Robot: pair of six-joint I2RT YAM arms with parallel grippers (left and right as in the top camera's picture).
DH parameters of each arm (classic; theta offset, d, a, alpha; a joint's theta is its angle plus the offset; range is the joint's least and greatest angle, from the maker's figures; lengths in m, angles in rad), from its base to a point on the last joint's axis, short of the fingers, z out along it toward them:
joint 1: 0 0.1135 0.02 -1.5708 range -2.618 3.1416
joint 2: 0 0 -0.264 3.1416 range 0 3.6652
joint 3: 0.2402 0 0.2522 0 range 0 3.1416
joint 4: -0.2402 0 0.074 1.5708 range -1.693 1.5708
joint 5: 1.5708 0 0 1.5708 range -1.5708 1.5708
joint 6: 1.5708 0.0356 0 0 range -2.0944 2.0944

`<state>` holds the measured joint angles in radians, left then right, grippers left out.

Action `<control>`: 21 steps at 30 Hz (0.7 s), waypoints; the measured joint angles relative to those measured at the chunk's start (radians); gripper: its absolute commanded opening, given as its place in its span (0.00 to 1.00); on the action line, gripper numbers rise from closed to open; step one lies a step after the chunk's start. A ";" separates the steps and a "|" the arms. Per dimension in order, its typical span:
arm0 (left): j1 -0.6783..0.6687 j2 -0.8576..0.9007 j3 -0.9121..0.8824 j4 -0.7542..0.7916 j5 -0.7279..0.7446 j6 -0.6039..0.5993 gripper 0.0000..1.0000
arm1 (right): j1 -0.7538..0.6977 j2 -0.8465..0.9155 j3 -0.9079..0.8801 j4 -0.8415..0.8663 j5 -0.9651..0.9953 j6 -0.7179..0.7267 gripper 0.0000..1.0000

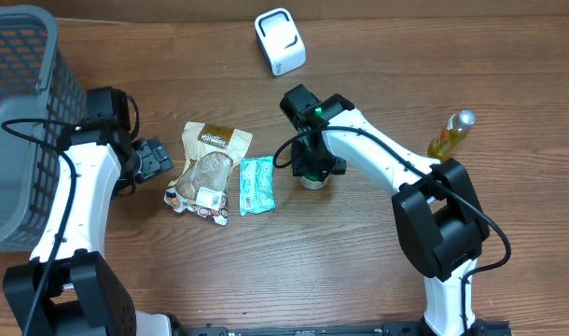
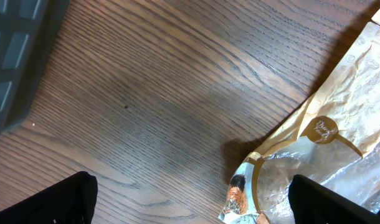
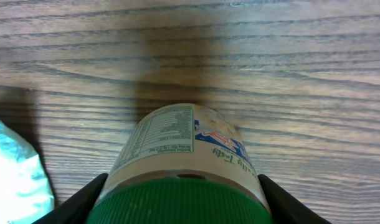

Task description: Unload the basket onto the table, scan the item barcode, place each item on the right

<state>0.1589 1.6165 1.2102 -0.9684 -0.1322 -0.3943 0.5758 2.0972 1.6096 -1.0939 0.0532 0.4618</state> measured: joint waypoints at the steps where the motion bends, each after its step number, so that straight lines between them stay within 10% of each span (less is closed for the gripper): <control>1: 0.000 0.000 0.000 0.000 0.000 0.000 1.00 | 0.000 0.000 0.000 -0.001 0.003 -0.004 0.61; 15: 0.000 0.000 0.000 0.000 0.000 0.000 1.00 | 0.000 0.000 0.000 -0.019 0.010 -0.023 0.87; 21: 0.000 0.000 0.000 0.000 0.000 0.000 1.00 | 0.000 0.000 -0.021 0.001 -0.003 -0.021 0.77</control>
<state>0.1589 1.6165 1.2102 -0.9684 -0.1322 -0.3943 0.5755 2.0972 1.5887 -1.0927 0.0505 0.4412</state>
